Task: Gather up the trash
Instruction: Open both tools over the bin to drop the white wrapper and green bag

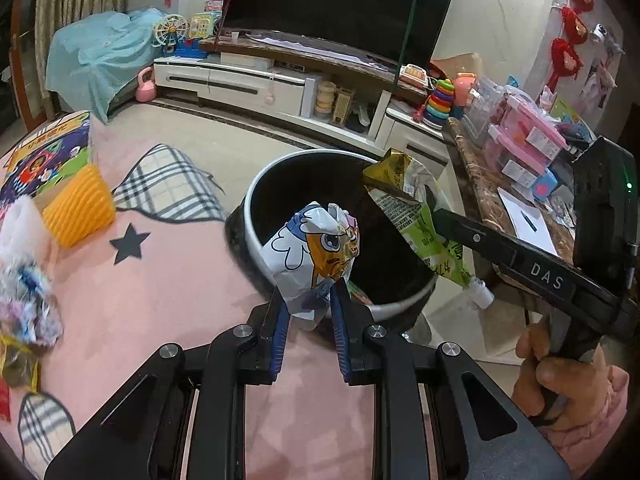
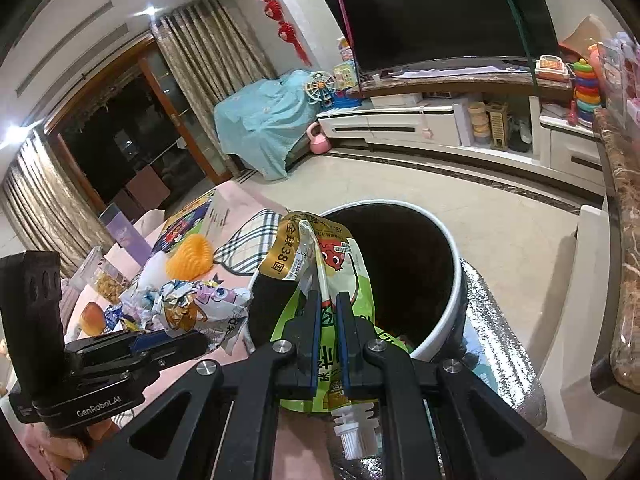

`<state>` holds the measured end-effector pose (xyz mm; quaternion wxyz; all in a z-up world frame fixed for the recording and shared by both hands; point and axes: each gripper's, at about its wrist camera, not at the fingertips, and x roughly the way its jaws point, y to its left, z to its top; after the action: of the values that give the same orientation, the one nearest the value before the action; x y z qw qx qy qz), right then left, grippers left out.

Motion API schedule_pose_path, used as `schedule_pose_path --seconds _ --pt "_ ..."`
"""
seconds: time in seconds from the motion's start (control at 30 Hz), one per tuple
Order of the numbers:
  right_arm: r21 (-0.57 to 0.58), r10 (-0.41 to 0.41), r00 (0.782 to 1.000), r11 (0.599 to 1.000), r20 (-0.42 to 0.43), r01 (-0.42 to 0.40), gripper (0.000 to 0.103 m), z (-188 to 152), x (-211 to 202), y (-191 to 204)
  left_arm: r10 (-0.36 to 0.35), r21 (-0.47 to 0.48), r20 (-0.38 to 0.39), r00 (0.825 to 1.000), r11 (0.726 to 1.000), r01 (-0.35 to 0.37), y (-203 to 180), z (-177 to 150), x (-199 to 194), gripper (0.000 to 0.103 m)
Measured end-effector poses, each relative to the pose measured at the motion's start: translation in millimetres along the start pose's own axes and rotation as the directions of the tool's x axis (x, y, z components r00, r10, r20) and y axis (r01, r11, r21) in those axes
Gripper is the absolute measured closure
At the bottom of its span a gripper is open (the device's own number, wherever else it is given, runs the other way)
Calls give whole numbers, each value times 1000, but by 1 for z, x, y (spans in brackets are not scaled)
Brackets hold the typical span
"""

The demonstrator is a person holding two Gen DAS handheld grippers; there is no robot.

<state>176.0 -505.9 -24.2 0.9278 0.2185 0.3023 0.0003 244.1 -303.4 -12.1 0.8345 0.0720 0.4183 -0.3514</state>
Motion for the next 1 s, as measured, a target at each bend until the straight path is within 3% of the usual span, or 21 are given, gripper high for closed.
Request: schedule_pose_path --seconds 0.77,0.93,1.0 --pt "50 -27 999 998 -46 29 96 19 31 -26 11 1 -72 997 1000 -11 -3 41 50 84" --pt "67 -34 998 997 -61 38 90 21 37 -31 35 16 -75 997 999 -34 -4 43 52 71" --pt "81 -42 997 996 -57 46 89 21 36 -34 40 14 -76 996 999 -39 -2 42 52 58"
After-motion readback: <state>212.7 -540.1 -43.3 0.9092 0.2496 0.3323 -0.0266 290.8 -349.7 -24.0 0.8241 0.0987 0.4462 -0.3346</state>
